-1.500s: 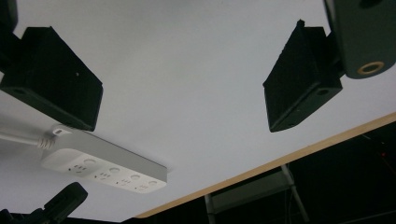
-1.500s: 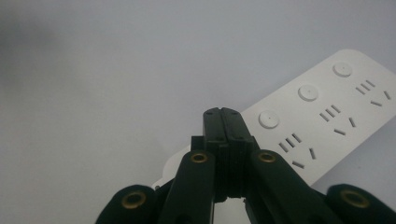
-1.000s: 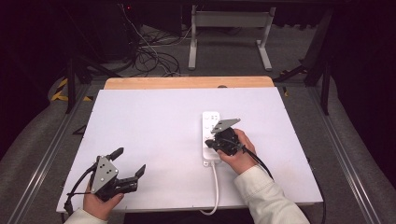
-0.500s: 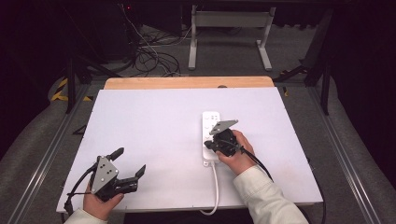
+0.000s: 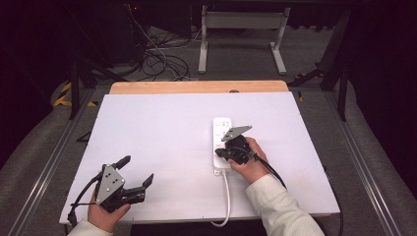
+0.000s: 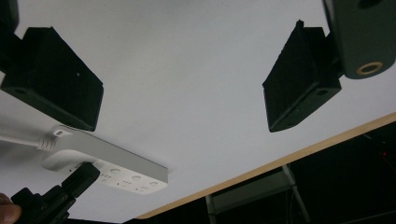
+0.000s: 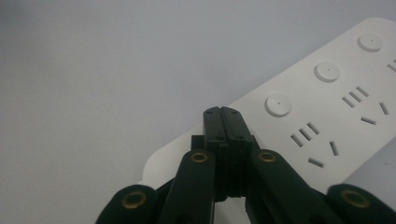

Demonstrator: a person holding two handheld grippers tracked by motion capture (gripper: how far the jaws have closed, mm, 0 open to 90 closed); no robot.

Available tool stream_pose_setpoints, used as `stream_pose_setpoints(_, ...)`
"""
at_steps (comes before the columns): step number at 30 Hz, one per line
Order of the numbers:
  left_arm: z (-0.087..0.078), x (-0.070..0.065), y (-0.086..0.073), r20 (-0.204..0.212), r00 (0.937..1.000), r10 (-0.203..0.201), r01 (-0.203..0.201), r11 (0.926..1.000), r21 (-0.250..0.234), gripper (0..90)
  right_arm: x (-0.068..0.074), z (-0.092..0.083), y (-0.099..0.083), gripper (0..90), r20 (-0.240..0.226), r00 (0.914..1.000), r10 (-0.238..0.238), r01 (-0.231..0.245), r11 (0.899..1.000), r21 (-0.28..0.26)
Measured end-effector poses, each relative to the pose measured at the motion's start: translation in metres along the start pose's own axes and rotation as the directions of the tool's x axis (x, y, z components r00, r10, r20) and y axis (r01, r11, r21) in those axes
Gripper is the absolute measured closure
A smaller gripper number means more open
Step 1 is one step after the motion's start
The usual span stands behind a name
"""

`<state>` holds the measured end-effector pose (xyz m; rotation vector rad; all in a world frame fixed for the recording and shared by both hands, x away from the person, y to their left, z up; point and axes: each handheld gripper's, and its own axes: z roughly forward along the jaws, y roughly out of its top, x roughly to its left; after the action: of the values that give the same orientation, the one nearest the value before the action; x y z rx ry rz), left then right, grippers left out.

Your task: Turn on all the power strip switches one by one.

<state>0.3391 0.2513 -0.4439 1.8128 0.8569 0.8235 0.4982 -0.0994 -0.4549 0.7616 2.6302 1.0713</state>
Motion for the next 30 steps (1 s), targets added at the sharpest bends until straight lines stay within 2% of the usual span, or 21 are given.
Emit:
stream_pose_setpoints(9, 0.0, 0.0, 0.0, 0.0, 1.0, -0.002, 0.002, 1.0, -0.001, 12.4, 0.003, 0.001, 0.0, 90.0, 0.024, 0.9996, -0.012, 0.011, 1.0, 0.01)
stream_pose_setpoints(14, 0.0, -0.001, 0.0, -0.004, 1.0, -0.002, 0.002, 1.0, 0.0, 12.4, 0.002, 0.002, 0.001, 90.0, 0.021, 0.9998, 0.005, -0.005, 1.0, 0.012)
stream_pose_setpoints(19, 0.001, 0.0, 0.0, -0.005, 1.0, -0.002, 0.002, 1.0, 0.003, 12.4, 0.005, 0.002, 0.001, 90.0, 0.038, 0.9992, -0.013, 0.012, 1.0, 0.011)
stream_pose_setpoints(21, 0.0, 0.0, 0.0, -0.004, 1.0, 0.001, -0.001, 1.0, 0.001, 12.4, 0.006, -0.001, 0.0, 90.0, 0.047, 0.9985, -0.03, 0.03, 1.0, -0.008)
stream_pose_setpoints(24, 0.0, 0.001, 0.0, -0.001, 1.0, -0.003, 0.003, 1.0, 0.003, 12.4, 0.008, -0.01, 0.004, 90.0, 0.049, 0.998, -0.04, 0.045, 0.993, -0.108)
stream_pose_setpoints(25, 0.001, 0.002, 0.0, -0.003, 1.0, 0.001, -0.001, 1.0, 0.005, 12.4, 0.01, -0.013, 0.006, 90.0, 0.054, 0.9973, -0.049, 0.056, 0.991, -0.121)
stream_pose_setpoints(27, 0.001, 0.002, -0.001, 0.0, 1.0, -0.008, 0.008, 1.0, 0.003, 12.4, 0.01, -0.014, 0.01, 90.0, 0.056, 0.9971, -0.052, 0.059, 0.99, -0.128)
stream_pose_setpoints(30, 0.0, 0.001, 0.0, -0.006, 1.0, 0.003, -0.003, 1.0, 0.002, 12.4, 0.009, -0.013, 0.01, 90.0, 0.058, 0.9972, -0.047, 0.054, 0.991, -0.12)
